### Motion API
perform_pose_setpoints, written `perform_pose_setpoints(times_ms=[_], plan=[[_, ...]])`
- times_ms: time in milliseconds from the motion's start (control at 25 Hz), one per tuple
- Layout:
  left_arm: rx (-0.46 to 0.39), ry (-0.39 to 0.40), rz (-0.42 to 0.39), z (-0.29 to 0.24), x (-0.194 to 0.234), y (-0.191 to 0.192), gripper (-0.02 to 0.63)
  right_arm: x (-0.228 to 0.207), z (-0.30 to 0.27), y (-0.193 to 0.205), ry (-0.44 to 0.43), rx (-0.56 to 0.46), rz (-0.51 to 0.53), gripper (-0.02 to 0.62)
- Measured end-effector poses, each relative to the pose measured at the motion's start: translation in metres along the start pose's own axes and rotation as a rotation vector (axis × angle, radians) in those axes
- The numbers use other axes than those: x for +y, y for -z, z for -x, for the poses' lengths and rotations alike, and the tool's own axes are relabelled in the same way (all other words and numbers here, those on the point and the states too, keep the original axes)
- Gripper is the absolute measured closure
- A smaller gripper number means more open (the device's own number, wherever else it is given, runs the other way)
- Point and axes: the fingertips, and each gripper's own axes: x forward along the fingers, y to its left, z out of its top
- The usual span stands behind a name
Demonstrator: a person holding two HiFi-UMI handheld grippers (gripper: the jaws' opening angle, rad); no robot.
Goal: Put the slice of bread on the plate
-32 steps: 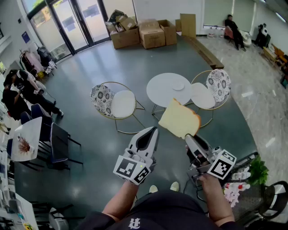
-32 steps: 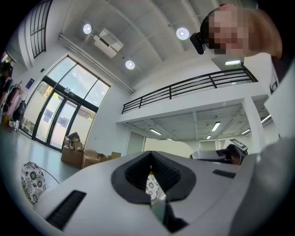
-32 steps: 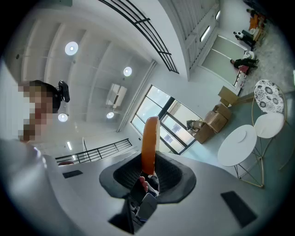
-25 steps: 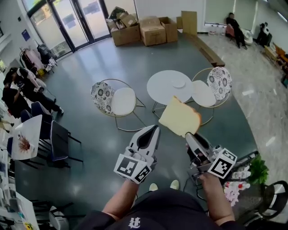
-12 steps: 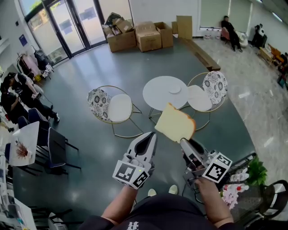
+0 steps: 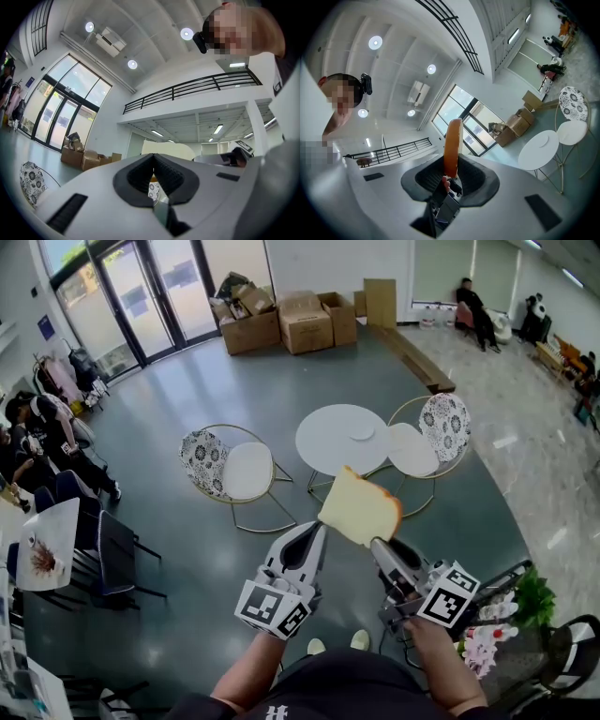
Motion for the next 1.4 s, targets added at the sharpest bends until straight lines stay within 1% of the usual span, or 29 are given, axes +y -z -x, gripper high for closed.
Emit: perform_pose_setpoints(times_ms=[240,960,1400], plan=[[0.002,0.012,0.010,0.007,0.001,0.000,0.601,0.007,0.002,0.008,0.022,0.000,0.017,0.502],[0.003,0.042,0.025,0.042,0.018,0.000,0.601,0.028,-0.008,0.038,0.064,-0.012,0.018,0.502],[-0.003,0.027,0.031,0.071,0.039,0.002,0.601,0.041,-0.021,0.066,0.068,-0.013,0.019,0.502]])
